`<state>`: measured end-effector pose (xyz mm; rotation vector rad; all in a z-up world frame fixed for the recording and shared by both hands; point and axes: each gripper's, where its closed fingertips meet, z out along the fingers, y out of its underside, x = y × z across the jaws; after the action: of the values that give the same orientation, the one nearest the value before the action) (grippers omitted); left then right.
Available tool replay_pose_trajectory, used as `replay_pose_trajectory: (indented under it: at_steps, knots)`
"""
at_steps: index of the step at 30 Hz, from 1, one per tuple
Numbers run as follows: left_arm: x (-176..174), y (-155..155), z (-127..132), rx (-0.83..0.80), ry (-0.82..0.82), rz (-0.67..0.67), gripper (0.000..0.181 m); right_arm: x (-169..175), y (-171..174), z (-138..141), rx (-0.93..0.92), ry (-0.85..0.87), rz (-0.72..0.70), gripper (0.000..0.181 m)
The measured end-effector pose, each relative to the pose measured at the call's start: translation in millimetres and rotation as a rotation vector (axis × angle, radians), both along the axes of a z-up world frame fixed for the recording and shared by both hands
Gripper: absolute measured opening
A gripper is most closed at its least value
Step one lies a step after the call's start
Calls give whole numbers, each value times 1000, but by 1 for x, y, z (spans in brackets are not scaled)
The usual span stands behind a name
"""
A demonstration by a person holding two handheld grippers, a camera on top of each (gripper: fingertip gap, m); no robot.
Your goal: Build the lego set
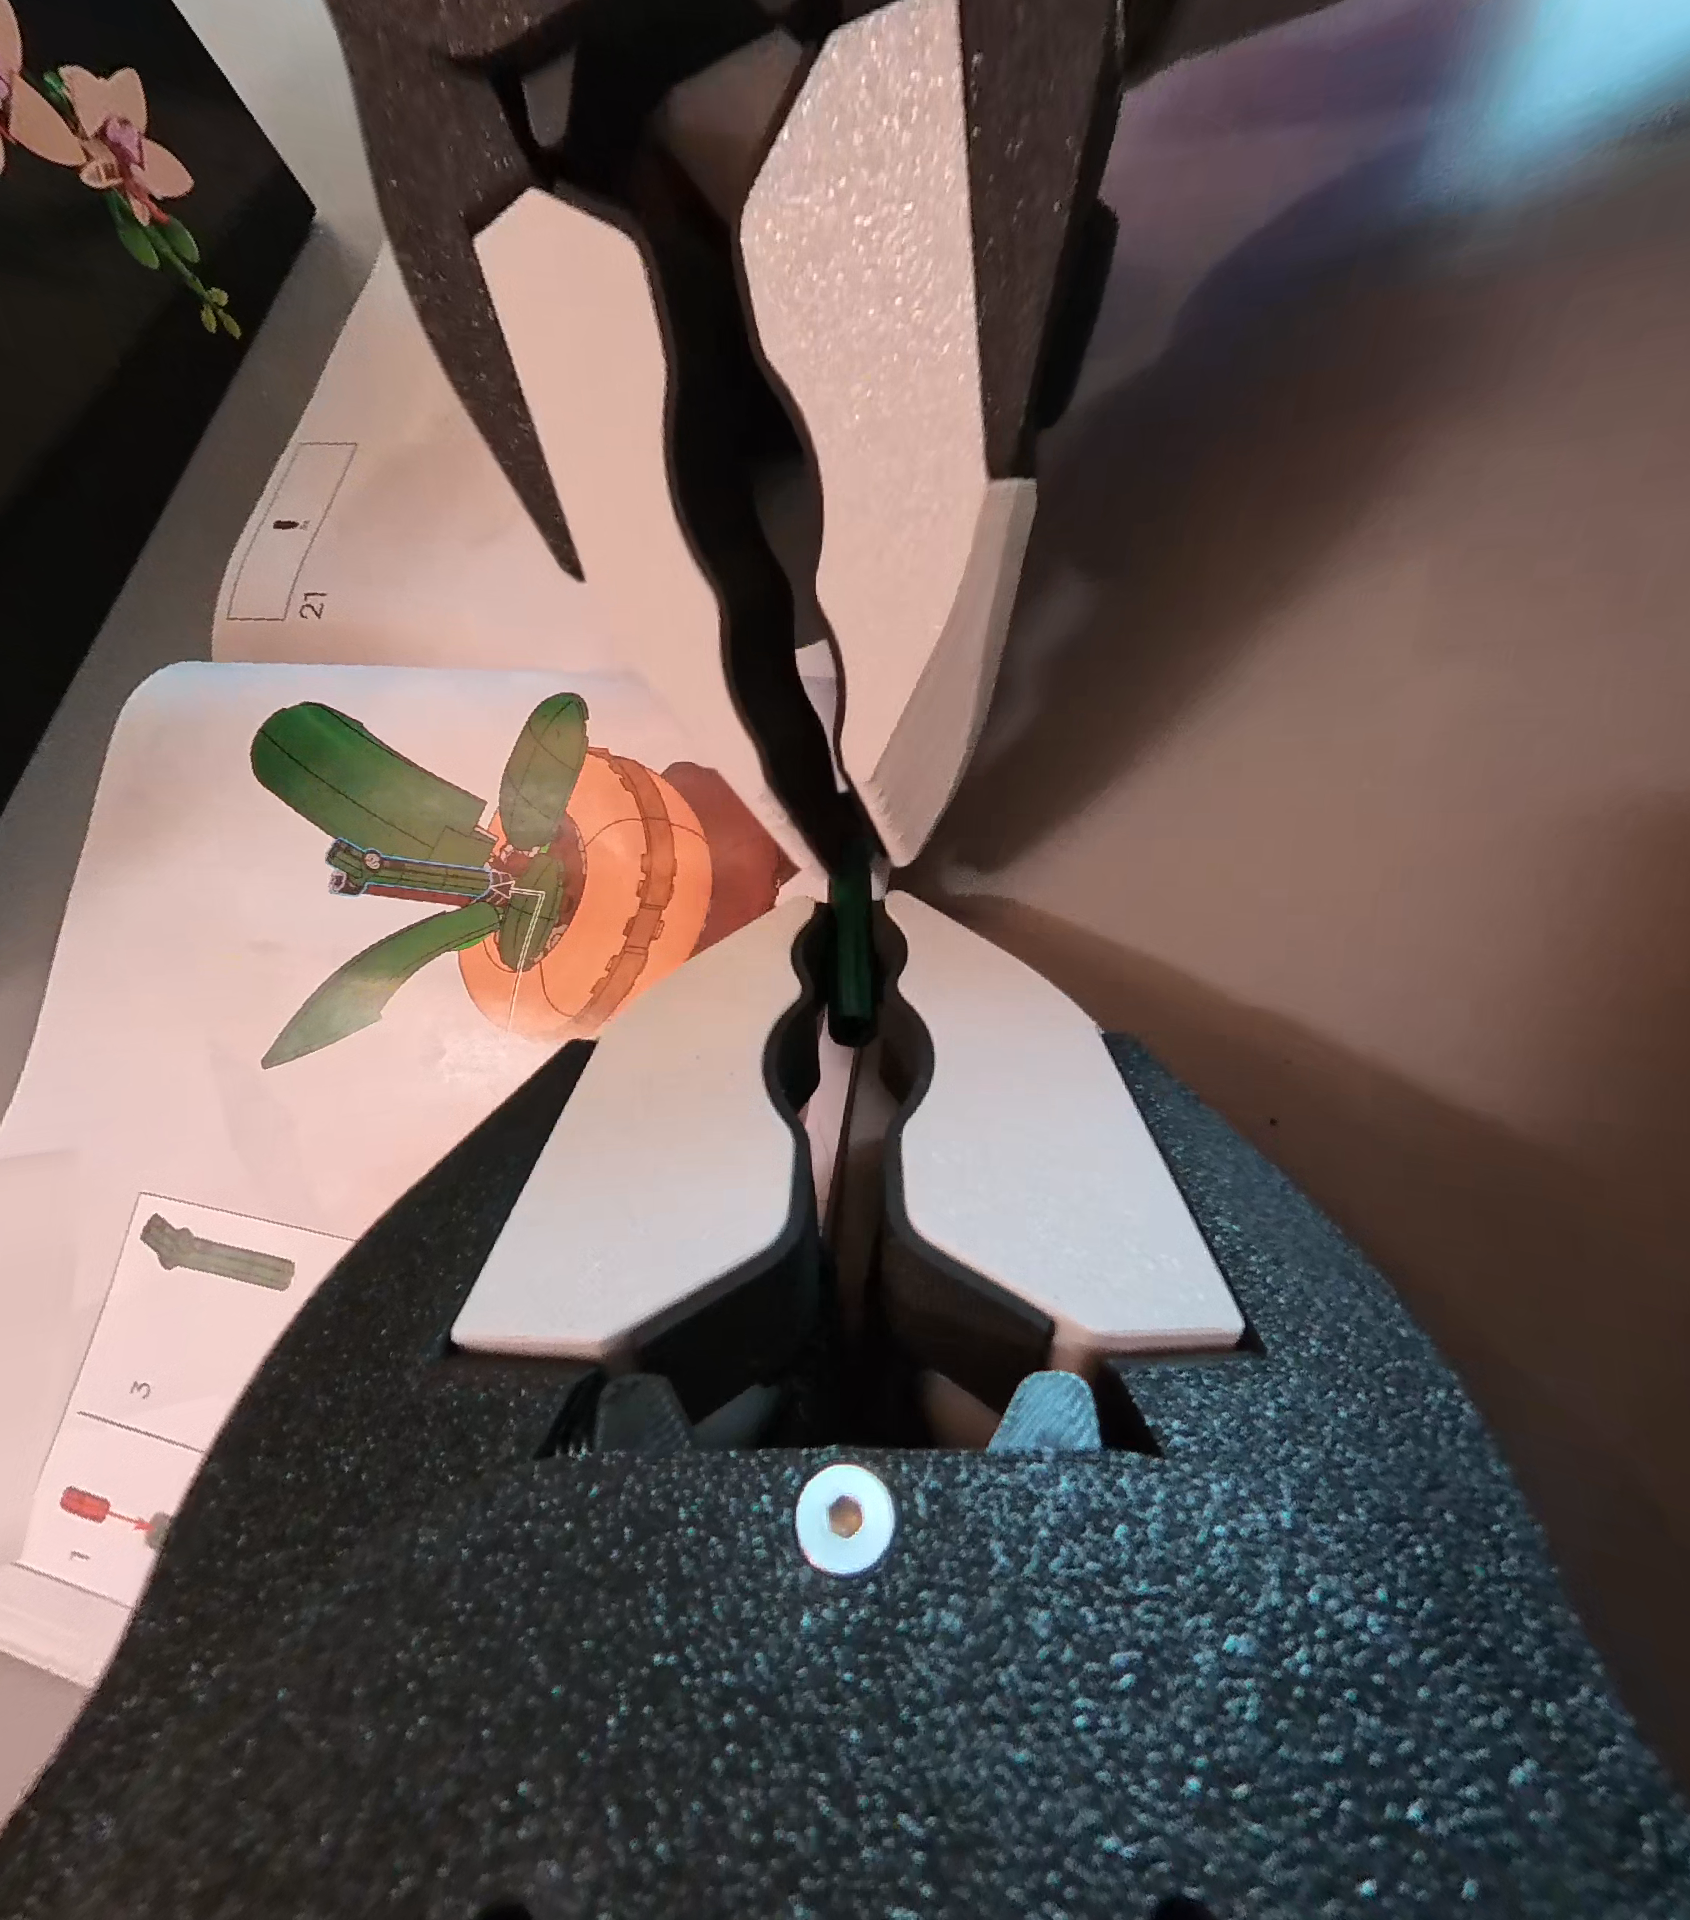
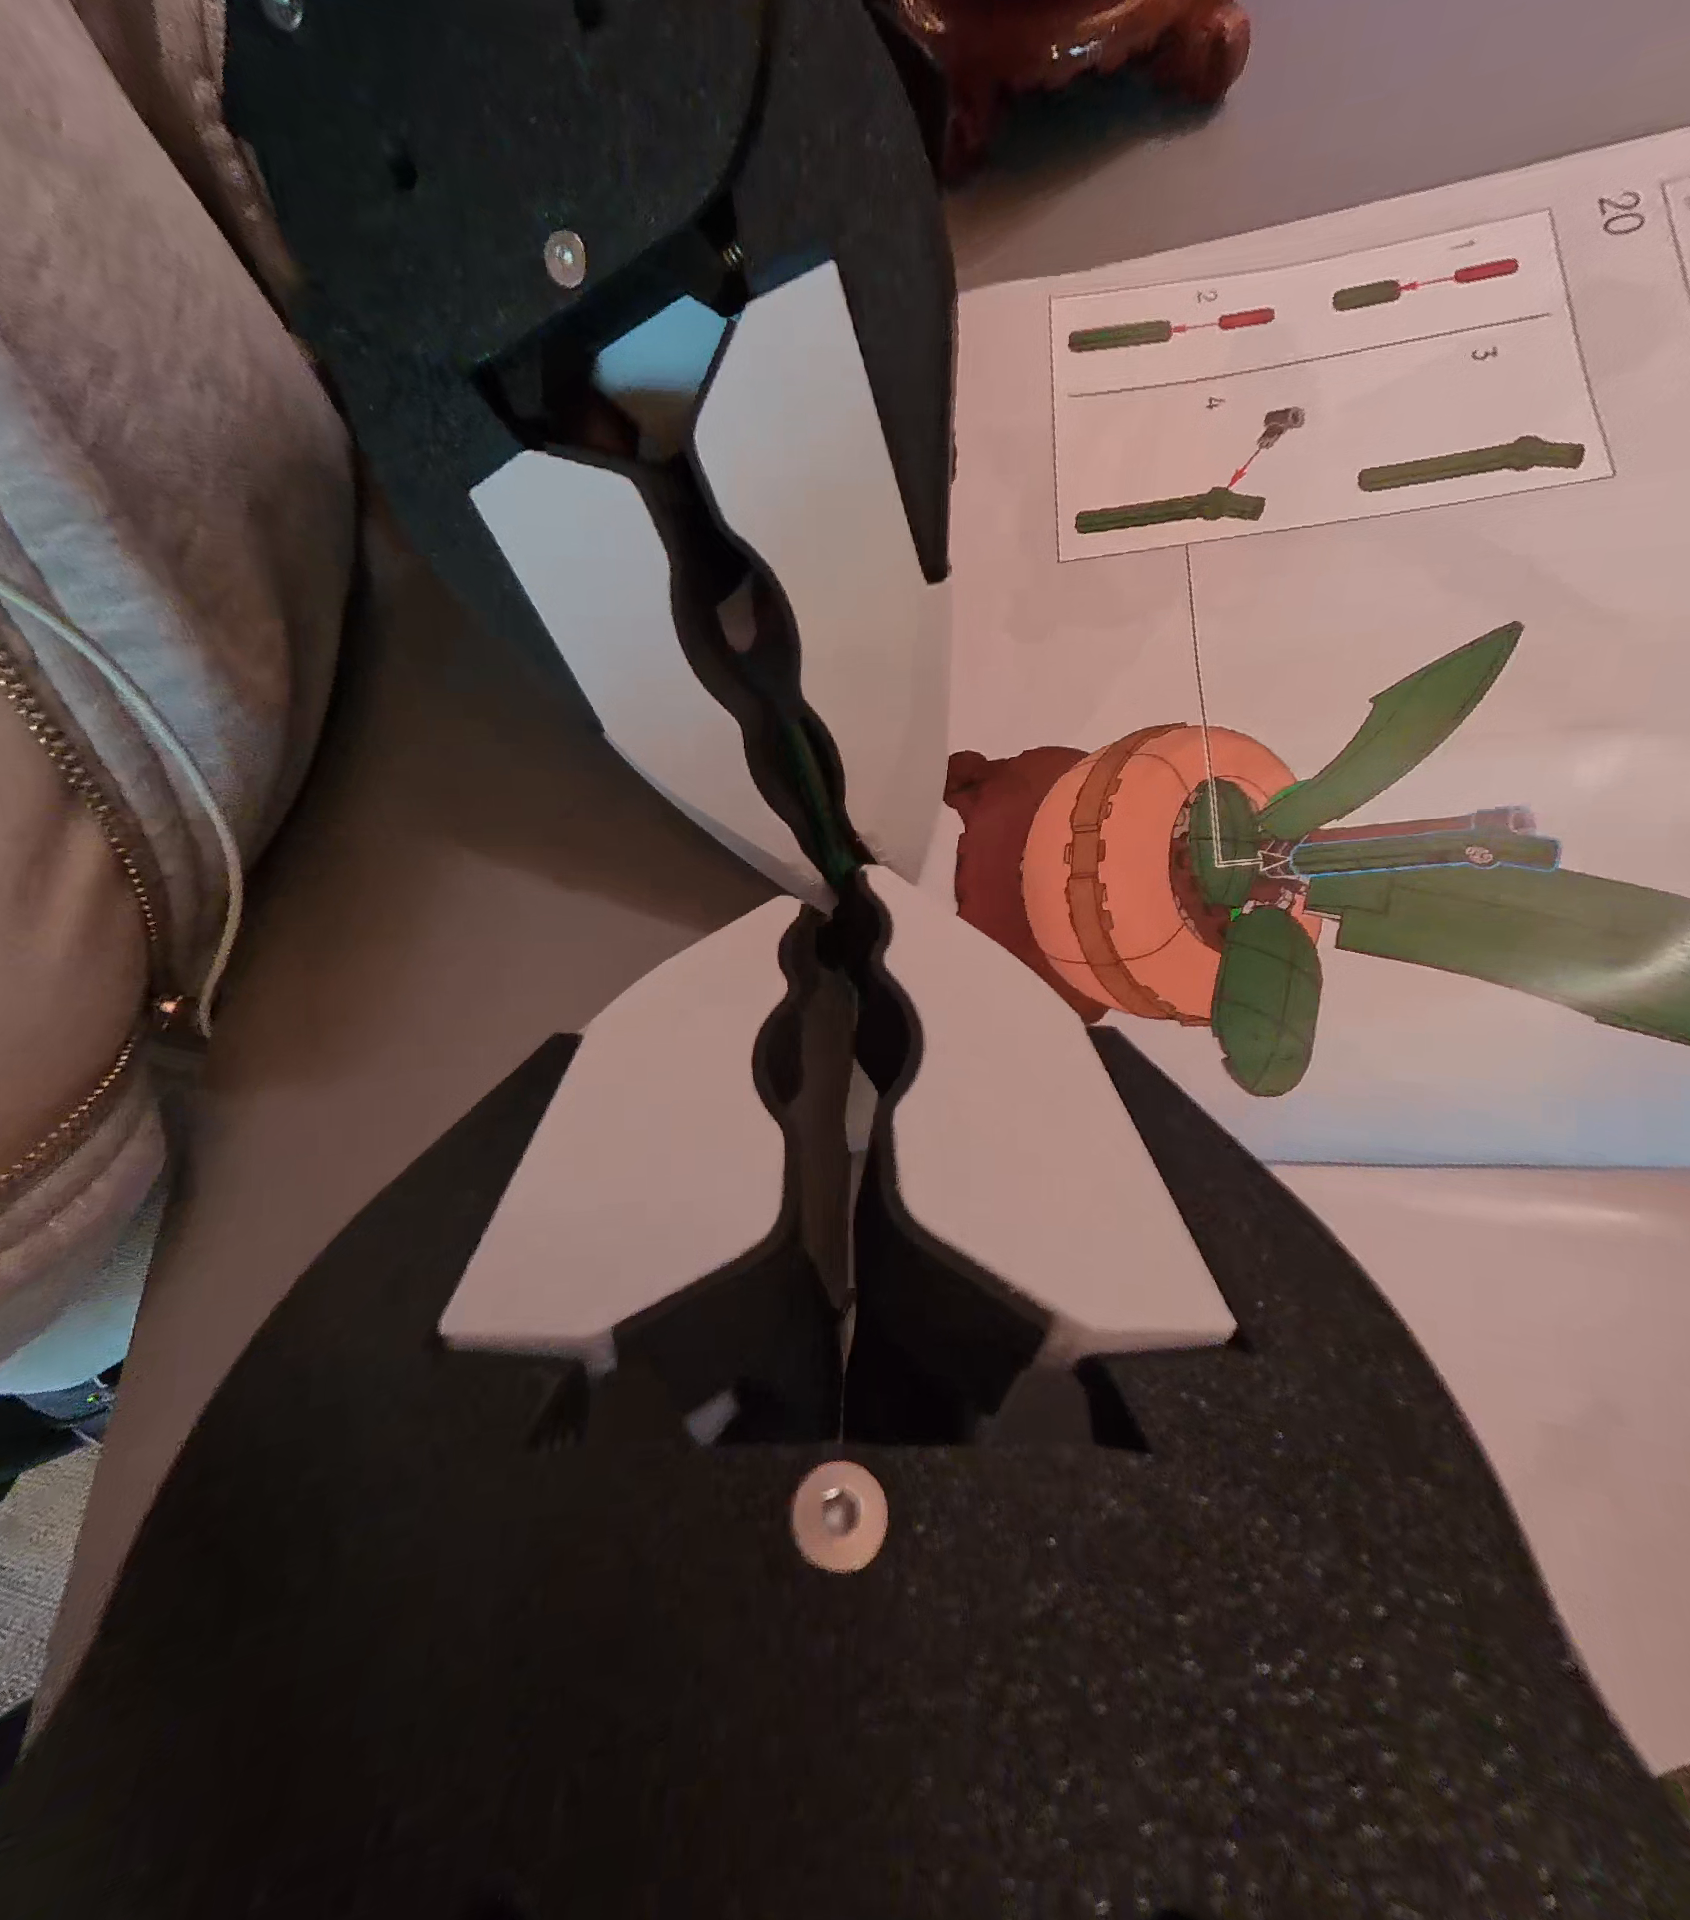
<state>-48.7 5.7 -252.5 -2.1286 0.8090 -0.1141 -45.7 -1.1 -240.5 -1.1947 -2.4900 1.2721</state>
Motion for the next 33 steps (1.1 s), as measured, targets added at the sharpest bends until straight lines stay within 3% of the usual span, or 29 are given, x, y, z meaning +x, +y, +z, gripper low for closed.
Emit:
replay_pose_trajectory:
  at_steps: [9, 12, 14, 18, 23, 28, 33]
  knots:
    - [0, 1, 0, 2, 0, 0, 6, 8, 15, -7, -100, -22, -122, 0]
    - [0, 1, 0, 6, 5, 0, 6, 13, 20, -3, -108, -25, -152, 14]
    - [0, 1, 0, 8, 8, 0, 6, 22, 35, 2, -39, -20, -189, 18]
    - [0, 2, -1, 11, 12, 0, 6, 27, 102, 10, 249, 30, -412, 24]
    - [0, 2, -1, 9, 9, 0, 6, 22, 106, -16, 354, -34, -369, 24]
    - [0, 2, -1, 19, 21, 1, 6, 15, 105, -16, 300, 0, -357, 10]
    - [0, 2, -1, 18, 20, 1, 6, 17, 101, -14, 298, -27, -307, 7]
